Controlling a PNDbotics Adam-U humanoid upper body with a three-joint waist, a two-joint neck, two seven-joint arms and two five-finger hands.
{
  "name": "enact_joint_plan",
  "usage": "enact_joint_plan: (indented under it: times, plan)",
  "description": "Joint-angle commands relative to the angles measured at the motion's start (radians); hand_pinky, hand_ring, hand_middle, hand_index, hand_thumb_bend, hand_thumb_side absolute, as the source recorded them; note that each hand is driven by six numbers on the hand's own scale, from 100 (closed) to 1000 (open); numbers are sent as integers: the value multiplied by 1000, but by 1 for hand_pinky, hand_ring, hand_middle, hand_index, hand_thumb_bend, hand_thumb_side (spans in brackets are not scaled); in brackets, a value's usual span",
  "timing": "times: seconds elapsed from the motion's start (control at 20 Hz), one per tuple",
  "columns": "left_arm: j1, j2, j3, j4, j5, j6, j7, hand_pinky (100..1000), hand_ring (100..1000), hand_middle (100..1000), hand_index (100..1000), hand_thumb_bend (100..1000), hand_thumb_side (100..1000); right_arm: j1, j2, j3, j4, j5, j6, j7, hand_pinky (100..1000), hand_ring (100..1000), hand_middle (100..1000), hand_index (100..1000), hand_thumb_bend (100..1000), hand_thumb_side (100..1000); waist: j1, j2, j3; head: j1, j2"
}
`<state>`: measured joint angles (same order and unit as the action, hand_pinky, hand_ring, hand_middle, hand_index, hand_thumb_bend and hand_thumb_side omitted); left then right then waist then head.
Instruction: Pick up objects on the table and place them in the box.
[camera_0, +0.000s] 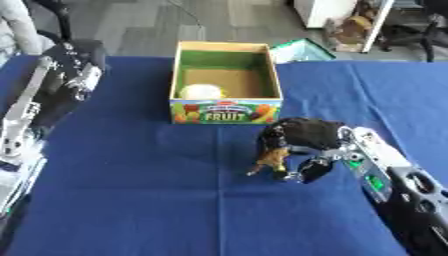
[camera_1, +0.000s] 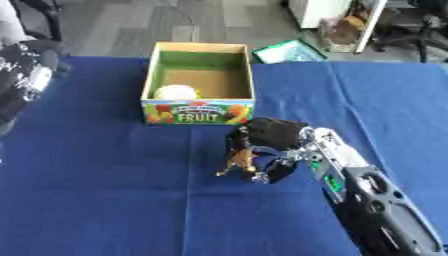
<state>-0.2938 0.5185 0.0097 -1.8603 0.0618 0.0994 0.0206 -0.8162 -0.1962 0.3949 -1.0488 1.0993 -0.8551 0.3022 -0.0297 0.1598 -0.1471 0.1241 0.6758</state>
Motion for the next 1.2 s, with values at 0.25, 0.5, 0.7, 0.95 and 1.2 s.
enact_joint_plan:
  times: [0.25, 0.5, 0.7, 0.95, 1.2]
  plan:
    - [-16, 15, 8, -22, -2, -1, 1, 729, 680, 697, 776, 182, 538, -18, -25, -39, 55, 163, -52, -115, 764, 808, 749, 805, 388, 100, 3, -16, -4, 1, -12]
    - [-15, 15, 8, -22, -2, 0, 2, 729, 680, 697, 776, 182, 538, -22, -35, -52, 79, 250, -52, -238, 764, 806, 749, 809, 384, 100, 2, -16, -7, 2, -12]
    - [-15, 15, 9, -22, 0, 0, 2, 729, 680, 697, 776, 181, 539, -24, -34, -56, 105, 329, -52, -346, 746, 753, 694, 764, 337, 100, 3, -16, -8, 1, -13]
    - [-15, 15, 10, -22, 1, 0, 2, 729, 680, 697, 776, 180, 539, -24, -30, -66, 145, 439, -52, -521, 653, 478, 492, 635, 119, 100, 4, -16, -7, 2, -16]
    - [-15, 14, 10, -21, 1, 1, 2, 729, 680, 697, 776, 180, 541, -27, -30, -94, 178, 549, -52, -760, 450, 237, 373, 573, 100, 111, 3, -16, -8, 1, -15]
